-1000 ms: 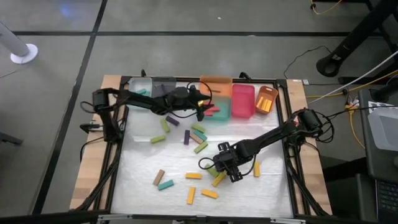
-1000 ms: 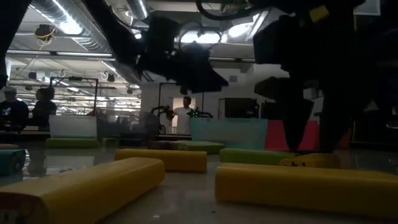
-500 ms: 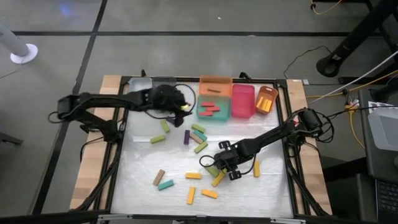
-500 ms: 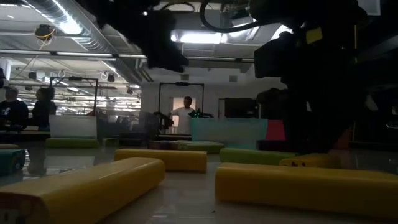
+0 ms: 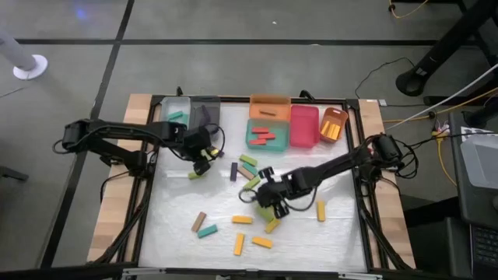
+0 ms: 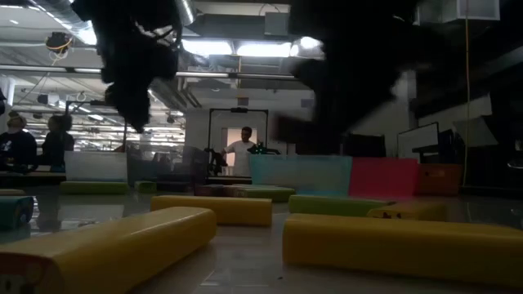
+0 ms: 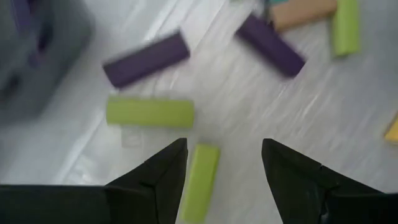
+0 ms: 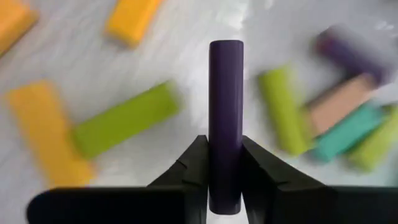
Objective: Sort blocks
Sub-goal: Put the violet block into the black bin
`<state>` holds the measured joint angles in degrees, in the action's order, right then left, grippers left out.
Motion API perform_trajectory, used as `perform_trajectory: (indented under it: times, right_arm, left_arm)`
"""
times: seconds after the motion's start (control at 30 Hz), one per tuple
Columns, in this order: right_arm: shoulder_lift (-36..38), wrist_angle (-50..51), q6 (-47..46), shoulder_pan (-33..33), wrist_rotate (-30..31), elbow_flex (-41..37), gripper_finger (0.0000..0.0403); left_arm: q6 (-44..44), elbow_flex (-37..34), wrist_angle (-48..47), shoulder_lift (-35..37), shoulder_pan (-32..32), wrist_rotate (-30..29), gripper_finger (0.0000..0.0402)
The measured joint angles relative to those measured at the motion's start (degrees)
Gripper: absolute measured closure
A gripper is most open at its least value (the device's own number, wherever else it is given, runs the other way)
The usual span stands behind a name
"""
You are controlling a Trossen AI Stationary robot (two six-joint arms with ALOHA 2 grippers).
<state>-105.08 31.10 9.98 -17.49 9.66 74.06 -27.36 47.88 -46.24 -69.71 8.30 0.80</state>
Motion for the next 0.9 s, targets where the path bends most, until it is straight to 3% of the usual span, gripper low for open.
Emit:
perform_trajectory:
  times: [0.13, 0.37, 0.53, 0.7, 0.9]
  right_arm:
    - [0.06, -5.57, 7.21, 4.44, 0.86, 2.29, 0.0331]
    - [0.06, -25.49, 14.33, 15.61, -0.44, 2.29, 0.0346]
    - [-0.81, -41.84, 13.22, 24.42, -8.18, 2.33, 0.033]
    - [-6.15, -59.2, 9.02, 31.18, -15.45, 2.41, 0.0343]
    - [-14.98, -63.44, 3.09, 35.54, -18.34, 9.02, 0.033]
  left_arm:
    - [-2.36, -2.67, 0.08, 0.07, -2.44, 0.02, 0.0215]
    - [-5.23, -5.49, 0.3, 0.09, -6.73, 0.02, 0.0239]
    - [-5.79, -5.82, 0.82, 0.09, -9.43, 0.02, 0.0251]
    - [-5.72, -5.82, 3.37, 0.09, -11.04, 0.02, 0.0254]
    - [-5.7, -5.82, 6.14, 0.09, -11.78, 0.02, 0.0254]
